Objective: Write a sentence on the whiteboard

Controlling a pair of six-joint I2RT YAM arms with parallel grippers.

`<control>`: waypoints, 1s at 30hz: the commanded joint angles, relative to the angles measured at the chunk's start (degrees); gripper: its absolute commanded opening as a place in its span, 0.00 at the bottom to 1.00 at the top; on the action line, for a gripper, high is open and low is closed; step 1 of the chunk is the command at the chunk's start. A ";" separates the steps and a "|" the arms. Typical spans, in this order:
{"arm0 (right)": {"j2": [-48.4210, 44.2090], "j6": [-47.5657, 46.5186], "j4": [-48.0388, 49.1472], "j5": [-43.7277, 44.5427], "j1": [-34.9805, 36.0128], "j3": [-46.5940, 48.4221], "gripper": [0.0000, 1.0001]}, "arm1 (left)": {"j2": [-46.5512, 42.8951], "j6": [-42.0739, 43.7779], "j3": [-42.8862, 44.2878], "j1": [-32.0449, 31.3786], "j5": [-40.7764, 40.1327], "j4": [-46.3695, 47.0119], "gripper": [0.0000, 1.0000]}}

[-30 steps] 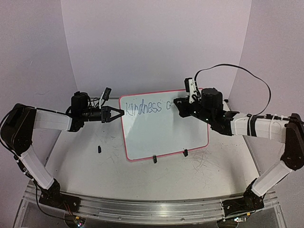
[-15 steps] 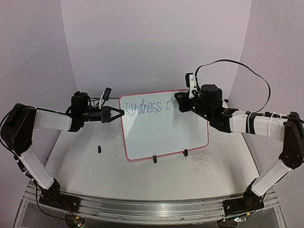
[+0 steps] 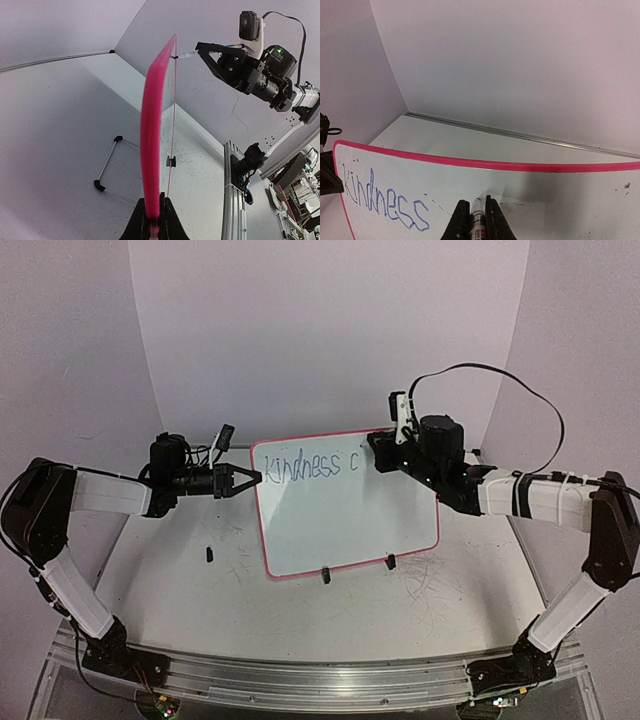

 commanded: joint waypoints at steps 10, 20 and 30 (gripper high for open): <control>-1.91 0.53 -0.47 1.32 -0.21 -1.98 0.00 | -1.65 3.48 1.06 -1.10 -0.01 1.89 0.00; -3.24 1.86 -0.97 0.73 -0.21 -4.97 0.00 | -1.73 3.48 1.06 -1.17 0.00 1.87 0.00; -4.18 3.65 -1.06 -0.66 -0.14 -7.87 0.00 | -1.65 3.57 1.06 -1.45 -0.04 1.89 0.00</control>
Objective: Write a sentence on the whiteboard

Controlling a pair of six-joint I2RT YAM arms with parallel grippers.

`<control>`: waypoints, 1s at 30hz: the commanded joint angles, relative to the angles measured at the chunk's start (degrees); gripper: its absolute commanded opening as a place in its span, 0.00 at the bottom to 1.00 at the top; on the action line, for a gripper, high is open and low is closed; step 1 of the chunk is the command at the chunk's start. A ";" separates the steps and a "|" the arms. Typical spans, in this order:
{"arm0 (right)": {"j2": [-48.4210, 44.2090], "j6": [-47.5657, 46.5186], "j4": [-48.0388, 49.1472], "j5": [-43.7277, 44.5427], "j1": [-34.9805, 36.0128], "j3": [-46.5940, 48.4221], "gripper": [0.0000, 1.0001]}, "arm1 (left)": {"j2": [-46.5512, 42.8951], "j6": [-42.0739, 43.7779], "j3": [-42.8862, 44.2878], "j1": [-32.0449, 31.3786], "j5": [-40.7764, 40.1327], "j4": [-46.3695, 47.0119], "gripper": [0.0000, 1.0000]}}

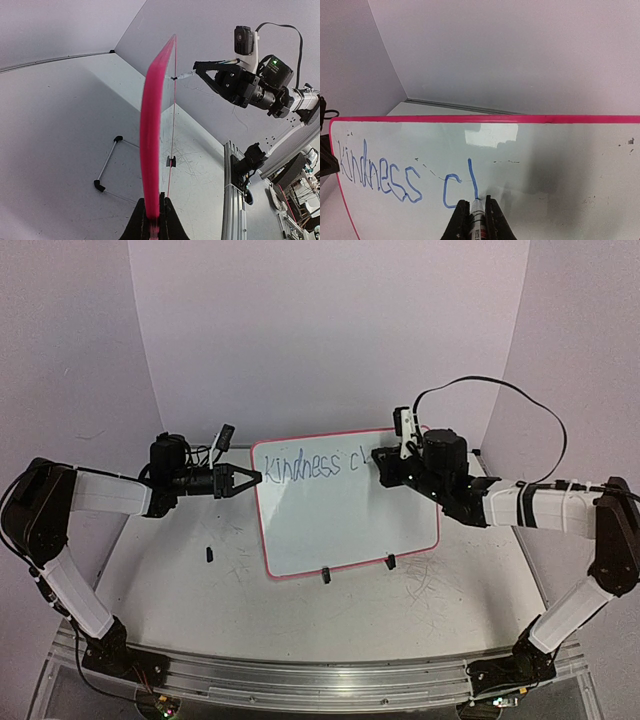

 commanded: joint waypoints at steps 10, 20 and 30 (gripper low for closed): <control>-1.56 1.51 -0.95 -0.01 -0.12 -1.28 0.00 | -1.40 3.59 1.06 -1.41 0.00 1.90 0.00; 1.26 0.28 -0.24 1.91 -0.21 3.41 0.00 | -1.60 3.68 0.97 -1.39 -0.02 1.90 0.00; 2.03 0.56 -0.16 5.26 -0.20 4.47 0.00 | -1.66 3.68 1.06 -1.39 0.19 1.87 0.00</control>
